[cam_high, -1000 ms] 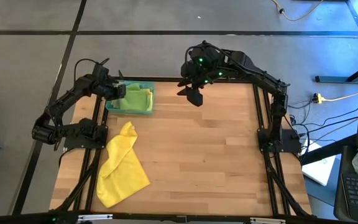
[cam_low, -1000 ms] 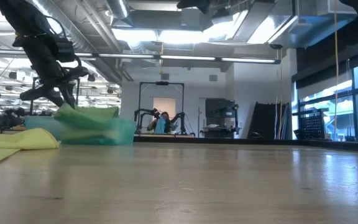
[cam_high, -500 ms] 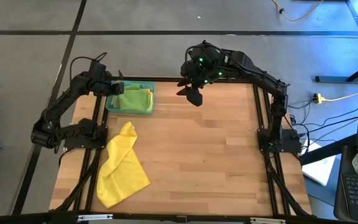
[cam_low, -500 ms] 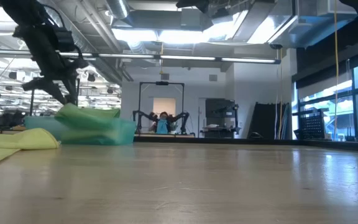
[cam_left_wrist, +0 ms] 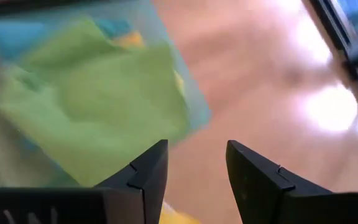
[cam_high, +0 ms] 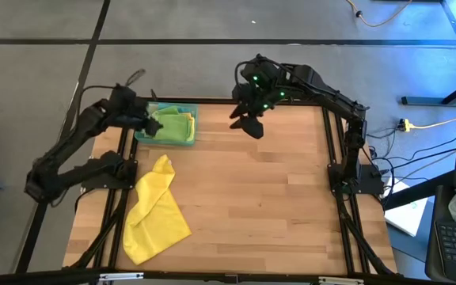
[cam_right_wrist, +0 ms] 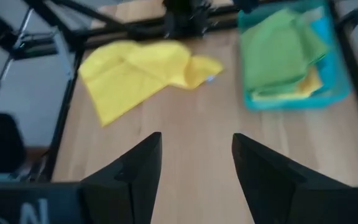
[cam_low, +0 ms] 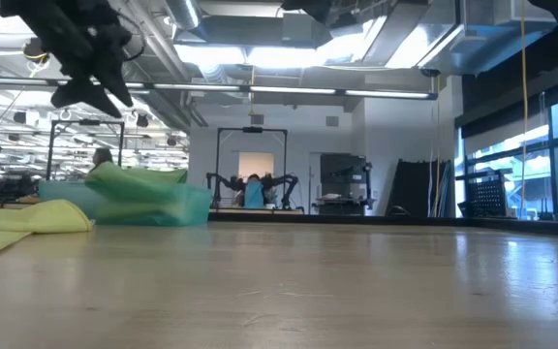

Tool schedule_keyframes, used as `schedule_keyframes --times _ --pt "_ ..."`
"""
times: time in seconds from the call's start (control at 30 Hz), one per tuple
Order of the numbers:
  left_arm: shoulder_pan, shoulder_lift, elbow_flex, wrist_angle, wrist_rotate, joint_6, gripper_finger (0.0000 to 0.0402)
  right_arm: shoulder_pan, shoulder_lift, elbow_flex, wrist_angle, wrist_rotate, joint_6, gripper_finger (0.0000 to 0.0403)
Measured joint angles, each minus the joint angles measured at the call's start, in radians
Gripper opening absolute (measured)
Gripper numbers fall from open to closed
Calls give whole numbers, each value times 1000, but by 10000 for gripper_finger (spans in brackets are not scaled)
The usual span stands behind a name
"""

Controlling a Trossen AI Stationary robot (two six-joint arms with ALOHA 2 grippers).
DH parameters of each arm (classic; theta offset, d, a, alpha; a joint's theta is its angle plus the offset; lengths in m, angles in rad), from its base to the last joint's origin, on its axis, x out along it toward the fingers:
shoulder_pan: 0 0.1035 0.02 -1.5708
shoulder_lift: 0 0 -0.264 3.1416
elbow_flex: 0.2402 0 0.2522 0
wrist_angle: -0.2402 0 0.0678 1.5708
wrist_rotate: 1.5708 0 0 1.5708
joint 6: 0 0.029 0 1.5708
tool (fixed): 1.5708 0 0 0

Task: Fold microfiber towels
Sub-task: Fold the yellow microfiber cloth

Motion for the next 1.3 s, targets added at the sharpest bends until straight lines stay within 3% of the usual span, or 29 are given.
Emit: schedule_keyframes --times 0.3,0.5,0.93,1.07,1.3 --pt "-460 50 -38 -155 -139 26 153 3 0 0 -144 -2 -57 197" --pt "-639 149 -142 -131 -91 26 154 5 0 0 -144 -3 -53 197" --pt "-689 221 -167 -50 -122 25 205 48 0 0 -146 -3 -49 197" --pt "-719 303 -167 -69 -190 25 211 56 0 0 -146 -2 -24 197" --pt "-751 464 -167 -7 -215 -16 209 80 0 0 -146 -2 -18 197"
